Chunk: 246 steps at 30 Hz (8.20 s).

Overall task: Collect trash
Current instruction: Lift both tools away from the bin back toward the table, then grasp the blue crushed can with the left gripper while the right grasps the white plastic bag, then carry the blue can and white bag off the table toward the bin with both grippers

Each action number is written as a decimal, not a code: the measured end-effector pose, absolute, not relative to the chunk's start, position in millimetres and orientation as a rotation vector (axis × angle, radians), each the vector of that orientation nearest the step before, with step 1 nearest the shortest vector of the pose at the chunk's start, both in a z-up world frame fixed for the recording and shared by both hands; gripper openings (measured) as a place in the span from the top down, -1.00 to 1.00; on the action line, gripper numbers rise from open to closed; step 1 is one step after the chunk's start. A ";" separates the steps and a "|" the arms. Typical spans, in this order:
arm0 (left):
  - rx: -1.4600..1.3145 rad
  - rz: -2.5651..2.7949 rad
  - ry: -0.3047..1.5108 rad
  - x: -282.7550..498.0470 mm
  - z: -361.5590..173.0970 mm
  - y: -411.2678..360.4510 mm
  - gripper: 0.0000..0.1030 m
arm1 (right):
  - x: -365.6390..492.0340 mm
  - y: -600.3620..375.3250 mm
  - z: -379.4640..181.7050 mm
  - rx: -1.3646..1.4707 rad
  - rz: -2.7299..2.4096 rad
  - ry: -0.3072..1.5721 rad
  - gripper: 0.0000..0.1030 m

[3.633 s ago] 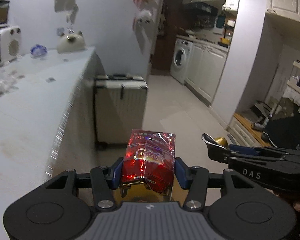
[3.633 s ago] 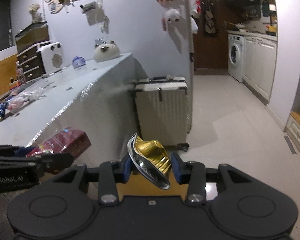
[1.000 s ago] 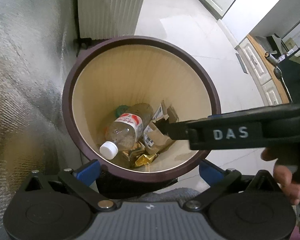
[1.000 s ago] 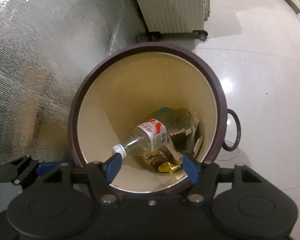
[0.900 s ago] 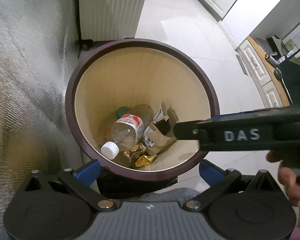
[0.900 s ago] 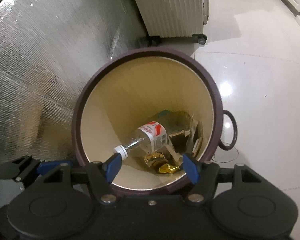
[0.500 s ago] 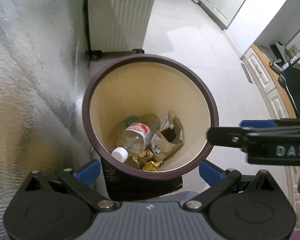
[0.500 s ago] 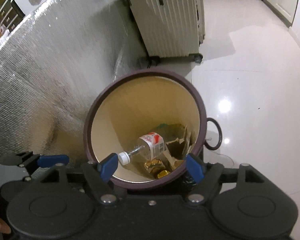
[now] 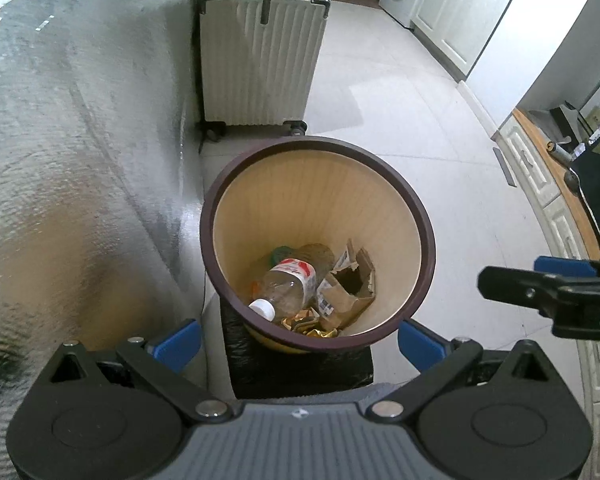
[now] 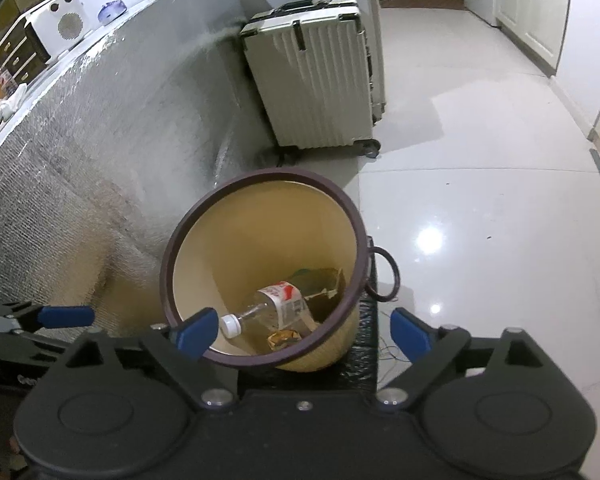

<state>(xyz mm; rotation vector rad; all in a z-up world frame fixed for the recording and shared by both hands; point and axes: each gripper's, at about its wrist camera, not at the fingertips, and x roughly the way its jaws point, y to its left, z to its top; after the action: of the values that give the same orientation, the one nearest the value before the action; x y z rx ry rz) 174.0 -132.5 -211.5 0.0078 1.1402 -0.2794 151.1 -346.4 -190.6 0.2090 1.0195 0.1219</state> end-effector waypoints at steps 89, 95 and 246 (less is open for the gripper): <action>-0.215 0.158 0.494 239.4 9.9 307.8 -1.00 | 205.9 -14.0 68.0 0.110 0.430 0.452 -1.00; -0.321 0.117 0.529 290.0 -27.3 342.2 -1.00 | 241.9 15.4 64.6 0.148 0.413 0.498 -1.00; -0.116 -0.390 0.562 111.1 -72.9 -92.0 0.44 | 85.1 -288.4 -77.1 0.318 0.086 0.512 0.55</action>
<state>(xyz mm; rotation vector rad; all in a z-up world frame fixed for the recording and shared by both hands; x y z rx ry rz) 111.1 -92.0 -72.9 -0.1155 0.5625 -0.3904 85.1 -288.4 -77.1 0.3184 0.5125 0.0863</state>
